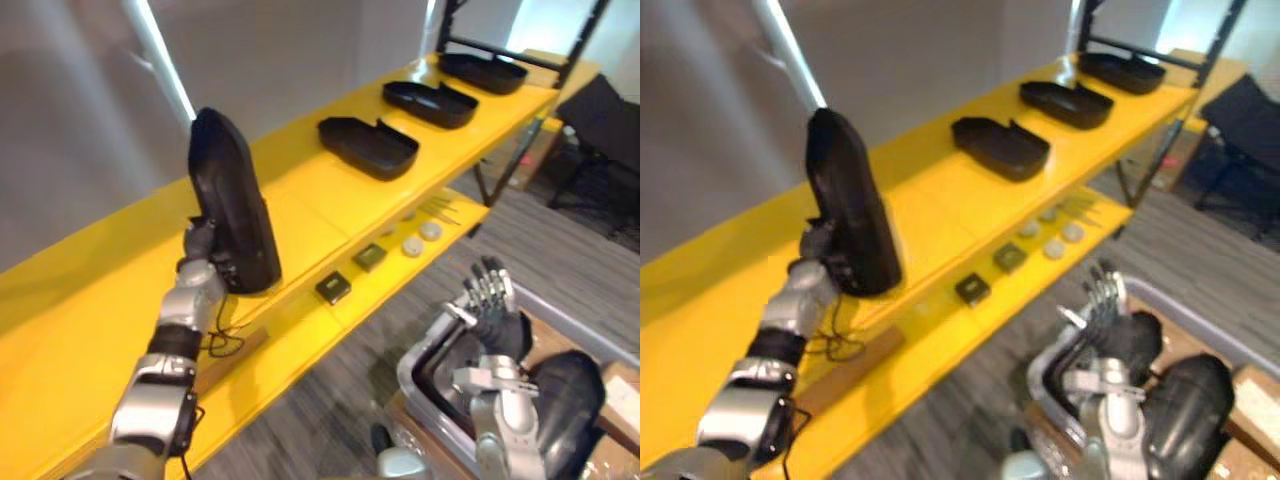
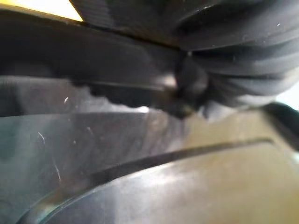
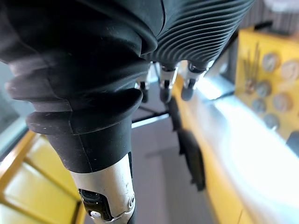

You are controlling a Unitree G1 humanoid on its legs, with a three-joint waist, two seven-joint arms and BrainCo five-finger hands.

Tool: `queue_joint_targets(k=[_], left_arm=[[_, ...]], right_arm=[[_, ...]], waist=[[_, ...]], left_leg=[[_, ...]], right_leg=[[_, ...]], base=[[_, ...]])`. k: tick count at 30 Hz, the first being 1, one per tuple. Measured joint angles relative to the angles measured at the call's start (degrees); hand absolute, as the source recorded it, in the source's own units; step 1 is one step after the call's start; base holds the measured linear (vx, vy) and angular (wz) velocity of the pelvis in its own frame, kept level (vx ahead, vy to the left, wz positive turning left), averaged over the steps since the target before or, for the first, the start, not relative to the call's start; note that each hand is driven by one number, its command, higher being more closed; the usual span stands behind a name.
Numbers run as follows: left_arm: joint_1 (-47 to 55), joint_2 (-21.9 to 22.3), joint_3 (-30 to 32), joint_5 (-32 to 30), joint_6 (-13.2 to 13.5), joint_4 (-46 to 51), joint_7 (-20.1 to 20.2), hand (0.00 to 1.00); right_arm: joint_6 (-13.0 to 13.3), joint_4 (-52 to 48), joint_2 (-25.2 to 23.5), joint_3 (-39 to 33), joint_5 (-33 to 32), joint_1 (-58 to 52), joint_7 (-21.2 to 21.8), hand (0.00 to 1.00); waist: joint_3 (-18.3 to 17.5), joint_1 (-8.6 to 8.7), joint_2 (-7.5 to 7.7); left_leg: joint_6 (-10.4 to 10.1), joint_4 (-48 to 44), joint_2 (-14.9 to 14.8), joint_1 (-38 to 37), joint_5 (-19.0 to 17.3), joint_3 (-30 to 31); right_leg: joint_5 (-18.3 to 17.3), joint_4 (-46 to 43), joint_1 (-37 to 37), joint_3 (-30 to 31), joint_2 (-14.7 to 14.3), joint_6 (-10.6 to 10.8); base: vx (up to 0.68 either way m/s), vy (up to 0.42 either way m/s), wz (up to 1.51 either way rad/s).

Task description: Walk over and take plastic housings, then place them on the shelf

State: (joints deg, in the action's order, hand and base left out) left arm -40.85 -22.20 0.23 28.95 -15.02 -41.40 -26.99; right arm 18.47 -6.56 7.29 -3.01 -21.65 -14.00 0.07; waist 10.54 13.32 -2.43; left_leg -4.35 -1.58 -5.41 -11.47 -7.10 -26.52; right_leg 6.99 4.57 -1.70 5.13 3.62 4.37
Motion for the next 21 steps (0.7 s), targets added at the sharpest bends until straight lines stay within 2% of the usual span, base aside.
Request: queue_joint_targets(k=[4,9,14,19,20,21], left_arm=[[-2.8,-0.2,3.8,-0.1,-1.7,-5.0,-3.7,1.00],[-3.2,-2.7,6.9,0.0,-4.5,-8.1,-7.3,1.00],[-3.2,-3.3,8.9,2.2,-6.2,-10.2,-12.0,1.00],[-3.2,-4.3,12.5,2.8,-7.2,-12.0,-14.6,1.00],[-3.2,-4.5,12.6,2.8,-7.6,-12.0,-15.4,0.00],[-3.2,-4.5,12.6,2.8,-7.8,-12.1,-15.5,0.00]], right_arm=[[-1.5,0.0,0.5,1.3,0.0,-2.2,0.4,0.00],[-3.2,-0.1,1.0,1.4,-0.1,-3.3,1.5,0.00],[-3.8,-0.7,1.7,1.3,-0.9,-4.9,2.5,0.00],[-3.8,-3.4,2.1,1.3,-2.3,-5.5,3.2,0.00],[-3.9,-3.4,2.2,1.3,-2.3,-5.6,3.5,0.00],[-3.9,-3.4,2.3,1.4,-2.3,-5.7,3.6,0.00]], waist=[[-0.1,1.30,0.09],[-0.1,3.30,-0.03],[0.2,3.45,-0.64],[0.6,3.69,-1.57],[0.7,3.68,-1.71],[0.7,3.66,-1.79]], left_leg=[[0.0,0.4,0.3,-0.6,0.0,-2.3],[0.0,0.5,0.3,-0.6,0.0,-4.4],[0.0,0.5,0.5,-0.3,0.0,-5.4],[0.0,-0.1,0.6,1.1,0.0,-5.4],[0.0,-0.2,0.5,1.2,0.0,-5.3],[0.0,-0.4,0.5,1.4,0.0,-5.1]], right_leg=[[0.5,0.0,0.9,2.1,-0.2,0.1],[1.2,0.0,2.1,4.4,-0.7,0.1],[1.5,0.0,2.9,5.3,-0.7,0.2],[1.8,0.0,4.2,5.7,-0.5,0.2],[1.8,0.0,4.2,5.6,-0.6,0.2],[1.9,0.0,4.2,5.4,-0.5,0.2]], base=[[-0.05,-0.016,-0.30],[-0.05,-0.038,-0.22],[-0.06,-0.042,-0.10],[-0.05,-0.040,0.00],[-0.05,-0.057,0.05],[-0.04,-0.047,0.06]])
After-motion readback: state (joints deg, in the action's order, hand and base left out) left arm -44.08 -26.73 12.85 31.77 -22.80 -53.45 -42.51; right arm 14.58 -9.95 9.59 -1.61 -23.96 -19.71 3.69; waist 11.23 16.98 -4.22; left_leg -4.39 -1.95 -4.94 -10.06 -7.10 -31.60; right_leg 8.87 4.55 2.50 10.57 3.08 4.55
